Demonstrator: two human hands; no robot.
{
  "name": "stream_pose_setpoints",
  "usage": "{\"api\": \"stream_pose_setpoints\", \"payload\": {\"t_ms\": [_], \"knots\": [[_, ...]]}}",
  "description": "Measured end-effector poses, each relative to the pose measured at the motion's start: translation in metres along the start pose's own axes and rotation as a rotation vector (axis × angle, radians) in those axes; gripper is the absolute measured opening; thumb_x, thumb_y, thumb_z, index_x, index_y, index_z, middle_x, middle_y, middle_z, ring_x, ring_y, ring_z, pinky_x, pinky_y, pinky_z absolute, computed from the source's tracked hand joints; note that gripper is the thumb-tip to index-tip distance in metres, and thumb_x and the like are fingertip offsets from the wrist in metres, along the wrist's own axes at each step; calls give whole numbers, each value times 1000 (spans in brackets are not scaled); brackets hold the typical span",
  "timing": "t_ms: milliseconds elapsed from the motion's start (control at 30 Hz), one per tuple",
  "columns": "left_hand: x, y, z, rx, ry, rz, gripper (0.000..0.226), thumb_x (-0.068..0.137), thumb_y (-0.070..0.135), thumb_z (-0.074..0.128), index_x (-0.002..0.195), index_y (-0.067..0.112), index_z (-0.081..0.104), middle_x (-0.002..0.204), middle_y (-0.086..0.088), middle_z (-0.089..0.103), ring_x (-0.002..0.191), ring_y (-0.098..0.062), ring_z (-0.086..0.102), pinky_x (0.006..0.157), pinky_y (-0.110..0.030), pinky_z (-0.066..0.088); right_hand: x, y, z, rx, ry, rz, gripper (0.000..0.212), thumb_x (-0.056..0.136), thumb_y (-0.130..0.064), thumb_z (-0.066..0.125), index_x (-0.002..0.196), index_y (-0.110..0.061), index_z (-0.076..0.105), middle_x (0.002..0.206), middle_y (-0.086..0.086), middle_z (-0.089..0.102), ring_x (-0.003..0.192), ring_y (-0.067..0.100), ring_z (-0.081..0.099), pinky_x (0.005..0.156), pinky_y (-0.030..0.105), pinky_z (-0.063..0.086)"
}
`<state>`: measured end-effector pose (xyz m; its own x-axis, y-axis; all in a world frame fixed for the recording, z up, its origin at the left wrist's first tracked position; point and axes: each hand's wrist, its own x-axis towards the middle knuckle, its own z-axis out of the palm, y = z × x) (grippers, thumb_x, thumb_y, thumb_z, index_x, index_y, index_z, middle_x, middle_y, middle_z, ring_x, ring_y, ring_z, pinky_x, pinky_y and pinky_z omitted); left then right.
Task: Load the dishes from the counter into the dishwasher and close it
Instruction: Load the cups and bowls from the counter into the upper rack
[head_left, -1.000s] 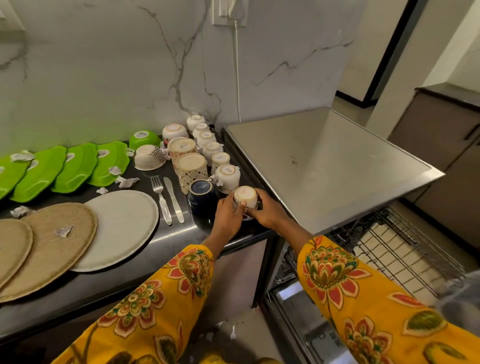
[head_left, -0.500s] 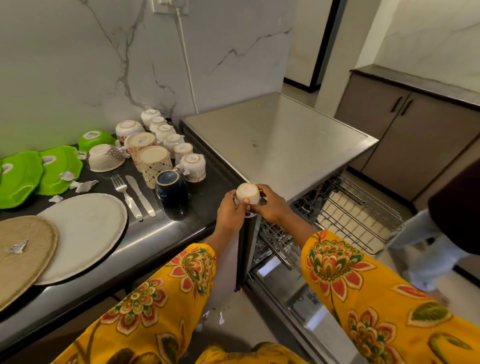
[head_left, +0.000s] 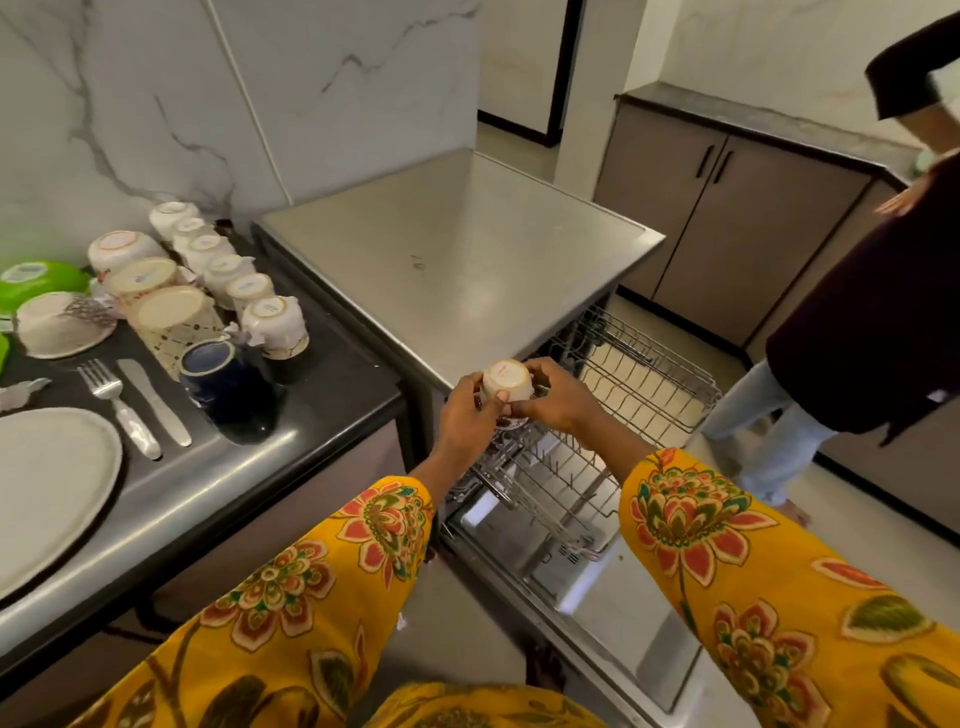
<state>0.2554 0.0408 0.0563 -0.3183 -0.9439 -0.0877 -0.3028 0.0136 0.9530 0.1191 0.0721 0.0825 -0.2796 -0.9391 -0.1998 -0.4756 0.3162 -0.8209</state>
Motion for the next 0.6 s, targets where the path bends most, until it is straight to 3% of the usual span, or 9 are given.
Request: {"api": "stream_pose_setpoints", "payload": {"t_ms": [100,233,333,433,600], "knots": [[4,-4,25,-12,-45,-20,39,89,28,61,122,11,51,118,-11,61,107,-27,60,90,-50,51,2,18,-22,10,-20,27,63,68,-13,83,121,-8,50,116,6,58,106,19,54,88,31,44],[10,-9,59,17,-82,-76,34,89,27,62,118,12,51,114,-6,61,105,-24,59,90,-46,50,9,47,-44,-46,-59,60,60,66,-17,84,115,-8,51,104,2,55,95,17,51,75,28,42],[12,-13,83,-26,-107,-124,32,89,24,64,115,12,51,116,-11,61,106,-28,59,90,-50,50,16,71,-57,-91,-108,91,62,66,-21,84,116,-10,50,109,2,54,100,19,52,82,31,43],[14,-18,106,-29,-120,-188,37,88,19,65,120,6,50,119,-12,60,109,-27,58,93,-47,49,20,94,-66,-82,-158,126,63,67,-19,84,118,-7,49,109,2,53,100,19,50,77,27,43],[20,-38,141,-47,-183,-308,38,86,12,66,119,7,48,121,-14,59,113,-29,56,97,-49,47,30,136,-73,-112,-224,194,62,66,-22,85,116,-12,49,109,2,50,104,22,49,94,42,44]]}}
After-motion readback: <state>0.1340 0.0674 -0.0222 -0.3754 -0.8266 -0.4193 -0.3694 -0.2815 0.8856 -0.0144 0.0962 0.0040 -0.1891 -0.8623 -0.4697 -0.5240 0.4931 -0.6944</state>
